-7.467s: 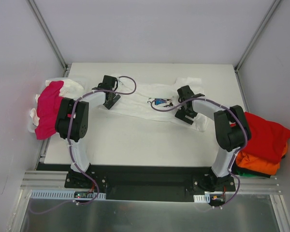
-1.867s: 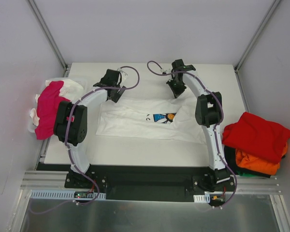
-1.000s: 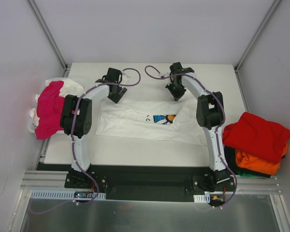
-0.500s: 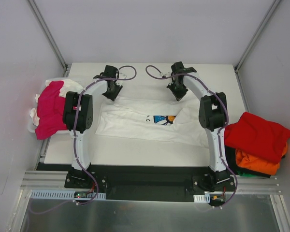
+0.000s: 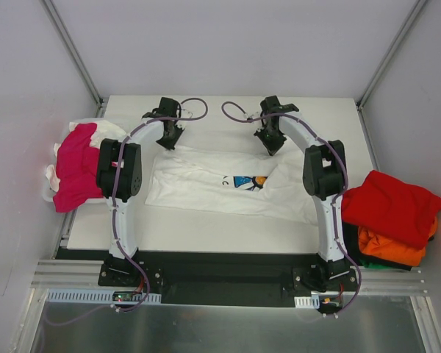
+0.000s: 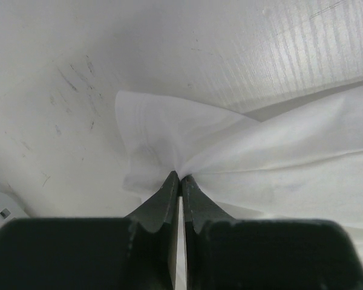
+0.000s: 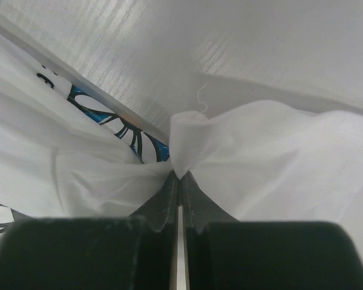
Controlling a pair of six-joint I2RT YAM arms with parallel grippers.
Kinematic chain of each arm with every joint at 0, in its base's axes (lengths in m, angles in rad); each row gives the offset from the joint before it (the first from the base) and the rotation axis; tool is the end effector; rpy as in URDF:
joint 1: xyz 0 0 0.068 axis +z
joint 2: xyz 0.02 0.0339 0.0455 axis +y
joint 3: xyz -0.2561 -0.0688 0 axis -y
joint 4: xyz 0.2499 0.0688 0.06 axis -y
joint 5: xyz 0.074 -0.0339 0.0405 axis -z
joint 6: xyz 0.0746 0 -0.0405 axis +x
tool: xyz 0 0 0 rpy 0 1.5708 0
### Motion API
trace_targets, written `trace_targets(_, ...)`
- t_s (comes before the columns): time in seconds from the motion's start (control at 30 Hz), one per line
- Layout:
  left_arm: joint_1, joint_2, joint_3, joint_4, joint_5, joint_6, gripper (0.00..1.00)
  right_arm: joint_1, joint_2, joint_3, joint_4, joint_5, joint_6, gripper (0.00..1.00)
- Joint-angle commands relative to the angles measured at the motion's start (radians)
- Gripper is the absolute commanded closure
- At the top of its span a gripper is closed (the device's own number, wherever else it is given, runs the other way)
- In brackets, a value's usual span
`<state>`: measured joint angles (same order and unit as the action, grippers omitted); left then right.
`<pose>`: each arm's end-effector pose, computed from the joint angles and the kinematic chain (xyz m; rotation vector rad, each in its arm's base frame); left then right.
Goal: Fold and stack the t-shirts
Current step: Grap the side of the flattened tshirt furthest away from the robot with both arms
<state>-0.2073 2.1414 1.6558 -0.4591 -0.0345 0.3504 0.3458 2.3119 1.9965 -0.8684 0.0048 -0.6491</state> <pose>0.4843 -0.0992 0.1451 0.6795 2.4242 0.1016 0.4754 0.1709 0.1443 -1.3151 2.4247 -0.0882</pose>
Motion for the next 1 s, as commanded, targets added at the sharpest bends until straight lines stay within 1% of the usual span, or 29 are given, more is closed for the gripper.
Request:
trace_targets(0.0, 0.013, 0.002, 0.045, -0.018, -0.008, -0.005, 1.00, 0.001, -0.083, -0.001, -0.001, 0.023, -0.015, 0.99)
trace_targets(0.2, 0.013, -0.021, 0.045, -0.016, -0.010, -0.007, 1.00, 0.002, -0.126, 0.024, 0.028, 0.058, -0.023, 0.99)
trace_targets(0.57, 0.011, -0.067, 0.055, -0.018, -0.059, 0.024, 1.00, 0.019, -0.226, 0.050, 0.006, 0.135, -0.053, 0.99)
trace_targets(0.7, 0.008, -0.101, 0.047, -0.029, -0.082, 0.039, 1.00, 0.030, -0.261, 0.024, -0.014, 0.155, -0.055, 0.99)
trace_targets(0.97, -0.012, -0.199, 0.013, -0.044, -0.114, 0.070, 1.00, 0.061, -0.335, -0.103, -0.023, 0.216, -0.060, 1.00)
